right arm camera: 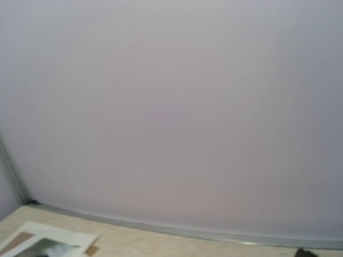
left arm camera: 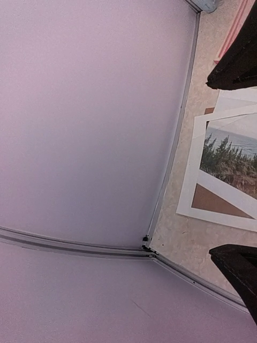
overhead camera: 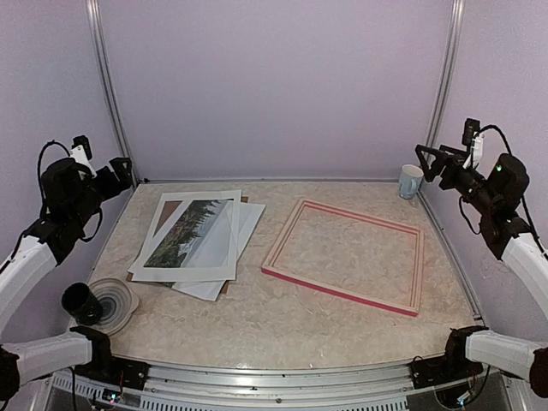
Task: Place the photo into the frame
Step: Adjust the frame body at the center of the board.
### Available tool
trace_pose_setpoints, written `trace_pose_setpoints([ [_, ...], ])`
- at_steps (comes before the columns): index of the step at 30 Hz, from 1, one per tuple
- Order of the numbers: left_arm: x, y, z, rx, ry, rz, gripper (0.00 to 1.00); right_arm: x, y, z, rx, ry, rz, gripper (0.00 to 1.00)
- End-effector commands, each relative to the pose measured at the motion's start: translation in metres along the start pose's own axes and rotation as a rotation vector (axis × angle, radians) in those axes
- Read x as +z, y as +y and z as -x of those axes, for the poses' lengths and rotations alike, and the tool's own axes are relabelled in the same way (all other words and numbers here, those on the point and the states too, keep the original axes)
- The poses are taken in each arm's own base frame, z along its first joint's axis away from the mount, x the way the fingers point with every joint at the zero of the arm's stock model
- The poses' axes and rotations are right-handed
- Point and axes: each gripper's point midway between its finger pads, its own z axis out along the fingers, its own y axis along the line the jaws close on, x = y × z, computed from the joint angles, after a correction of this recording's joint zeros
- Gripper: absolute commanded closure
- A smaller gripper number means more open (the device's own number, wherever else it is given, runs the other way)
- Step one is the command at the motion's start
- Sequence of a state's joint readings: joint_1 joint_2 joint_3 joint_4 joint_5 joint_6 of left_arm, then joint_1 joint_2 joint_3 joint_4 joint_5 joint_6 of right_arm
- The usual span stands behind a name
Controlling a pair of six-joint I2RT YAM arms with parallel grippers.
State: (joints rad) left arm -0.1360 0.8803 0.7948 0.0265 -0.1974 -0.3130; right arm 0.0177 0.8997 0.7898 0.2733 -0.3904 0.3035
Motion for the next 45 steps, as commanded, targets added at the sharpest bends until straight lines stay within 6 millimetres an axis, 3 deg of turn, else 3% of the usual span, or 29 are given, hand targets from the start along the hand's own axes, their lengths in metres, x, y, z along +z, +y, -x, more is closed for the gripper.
trace_pose_setpoints([
  [1,0.002,-0.012,-0.003,-0.047,0.040,-0.067,0.01,0.001,0.031,-0.005,0.078,0.022,0.180,0.01],
  [4,-0.002,-0.011,-0.015,-0.098,0.080,-0.074,0.01,-0.004,0.054,-0.015,0.046,0.054,0.323,0.01],
  [11,-0.008,-0.031,-0.038,-0.134,0.182,-0.190,0.01,-0.007,0.067,-0.034,0.153,0.100,0.440,0.01],
  [22,-0.011,-0.035,-0.085,-0.144,0.303,-0.152,0.01,0.006,0.060,-0.057,0.334,0.218,0.428,0.01],
  [27,-0.013,-0.036,-0.110,-0.127,0.367,-0.102,0.01,0.018,0.052,-0.089,0.448,0.356,0.396,0.01],
  [34,-0.016,-0.039,-0.146,-0.118,0.440,-0.059,0.01,0.034,0.054,-0.128,0.492,0.498,0.277,0.01],
  [45,-0.020,-0.028,-0.179,-0.103,0.499,0.027,0.01,0.065,0.127,-0.205,0.453,0.783,0.287,0.01],
])
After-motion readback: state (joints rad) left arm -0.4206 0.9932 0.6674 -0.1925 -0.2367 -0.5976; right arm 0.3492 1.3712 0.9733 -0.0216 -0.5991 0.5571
